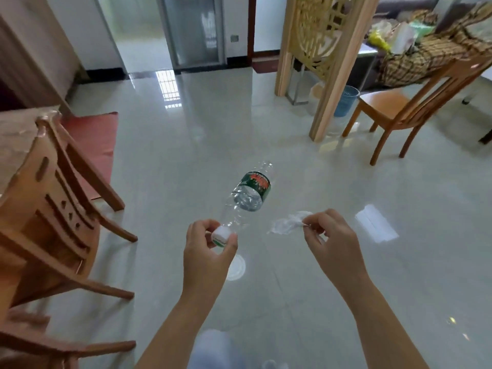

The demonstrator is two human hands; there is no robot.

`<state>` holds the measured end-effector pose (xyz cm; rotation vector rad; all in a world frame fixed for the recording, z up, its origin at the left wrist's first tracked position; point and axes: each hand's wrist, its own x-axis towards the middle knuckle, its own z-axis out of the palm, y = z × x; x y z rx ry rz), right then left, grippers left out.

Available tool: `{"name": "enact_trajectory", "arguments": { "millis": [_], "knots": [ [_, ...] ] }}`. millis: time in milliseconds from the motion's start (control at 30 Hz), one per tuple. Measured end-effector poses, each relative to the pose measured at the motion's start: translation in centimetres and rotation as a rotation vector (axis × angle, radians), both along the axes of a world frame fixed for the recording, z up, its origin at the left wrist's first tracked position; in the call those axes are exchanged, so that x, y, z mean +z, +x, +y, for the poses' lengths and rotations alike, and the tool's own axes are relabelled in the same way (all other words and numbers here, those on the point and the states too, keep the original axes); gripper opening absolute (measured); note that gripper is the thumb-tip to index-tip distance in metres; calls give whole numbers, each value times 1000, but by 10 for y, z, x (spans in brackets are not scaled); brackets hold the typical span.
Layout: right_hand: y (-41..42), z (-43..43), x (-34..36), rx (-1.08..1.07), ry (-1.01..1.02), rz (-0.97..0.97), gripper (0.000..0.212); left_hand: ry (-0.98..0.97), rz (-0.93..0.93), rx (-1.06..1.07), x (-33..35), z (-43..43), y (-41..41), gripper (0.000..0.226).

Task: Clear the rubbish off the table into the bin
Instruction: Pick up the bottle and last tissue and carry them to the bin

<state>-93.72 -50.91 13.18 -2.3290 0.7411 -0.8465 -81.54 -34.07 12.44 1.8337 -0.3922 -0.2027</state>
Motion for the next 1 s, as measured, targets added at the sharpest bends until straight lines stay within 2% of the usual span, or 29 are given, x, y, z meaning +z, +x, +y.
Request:
{"name": "enact_trajectory", "arguments": {
  "millis": [200, 500, 633, 733, 1000],
  "knots": [
    [133, -39, -15, 224, 30, 49, 15, 18, 24, 218, -19, -15, 102, 31],
    [400, -67, 5, 454, -22, 34, 13, 26, 24, 379, -24, -30, 314, 29],
    [494, -84, 14, 490, -29, -24, 14, 8, -18, 427, -11, -45, 408, 28],
    [548, -106, 4, 487, -11, 5, 15, 4, -4, 464, -11, -65, 463, 27],
    [726, -201, -10, 497, 20, -11, 14, 0, -16, 476, -20, -161, 628, 31]
  ]
}}
